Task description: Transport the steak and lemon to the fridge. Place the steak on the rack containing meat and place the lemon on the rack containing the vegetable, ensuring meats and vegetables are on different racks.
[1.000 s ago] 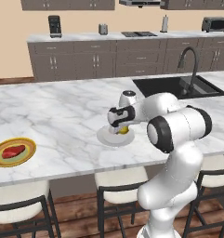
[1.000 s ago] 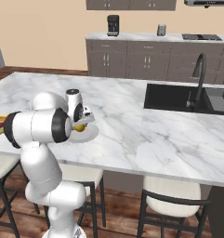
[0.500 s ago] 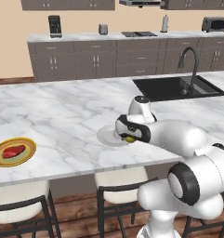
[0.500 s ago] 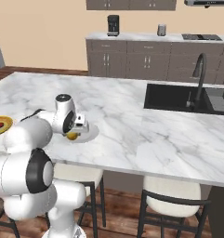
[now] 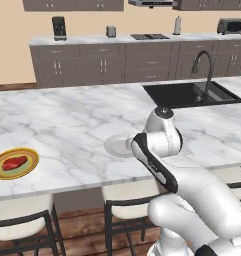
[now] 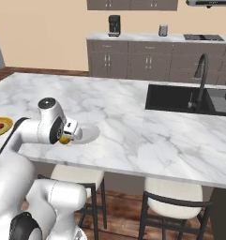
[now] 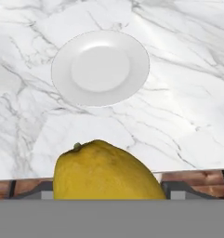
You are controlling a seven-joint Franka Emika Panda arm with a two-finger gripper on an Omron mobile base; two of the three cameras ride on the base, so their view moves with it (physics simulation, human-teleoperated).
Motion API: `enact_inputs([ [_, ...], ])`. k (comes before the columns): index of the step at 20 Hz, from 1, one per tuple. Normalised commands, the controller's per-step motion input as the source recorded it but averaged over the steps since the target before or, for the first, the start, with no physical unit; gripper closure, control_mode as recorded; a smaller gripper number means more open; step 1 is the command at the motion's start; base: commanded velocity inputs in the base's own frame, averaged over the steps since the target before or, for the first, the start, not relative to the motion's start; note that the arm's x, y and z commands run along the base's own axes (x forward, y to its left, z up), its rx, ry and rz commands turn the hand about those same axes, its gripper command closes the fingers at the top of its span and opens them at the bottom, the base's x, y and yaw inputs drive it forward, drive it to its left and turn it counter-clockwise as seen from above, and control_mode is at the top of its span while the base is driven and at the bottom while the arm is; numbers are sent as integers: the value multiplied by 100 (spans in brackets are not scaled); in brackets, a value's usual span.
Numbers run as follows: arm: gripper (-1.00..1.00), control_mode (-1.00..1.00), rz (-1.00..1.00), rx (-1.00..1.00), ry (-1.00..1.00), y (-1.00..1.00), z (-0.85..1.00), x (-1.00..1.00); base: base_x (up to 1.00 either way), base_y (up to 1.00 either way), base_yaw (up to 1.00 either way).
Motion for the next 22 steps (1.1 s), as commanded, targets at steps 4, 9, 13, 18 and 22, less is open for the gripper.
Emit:
enact_inputs([
  [4, 100, -100, 0, 4, 0, -19, 68, -61, 0, 0, 0],
  [9, 100, -100, 2, 0, -17, -18, 62, -95, 0, 0, 0],
  [13, 100, -100, 0, 0, -10, -4, 56, -65, 0, 0, 0],
  [18, 100, -100, 1, 0, -25, -3, 61, -91, 0, 0, 0],
  [22, 100, 100, 0, 0, -15, -2, 51, -47, -8, 0, 0],
])
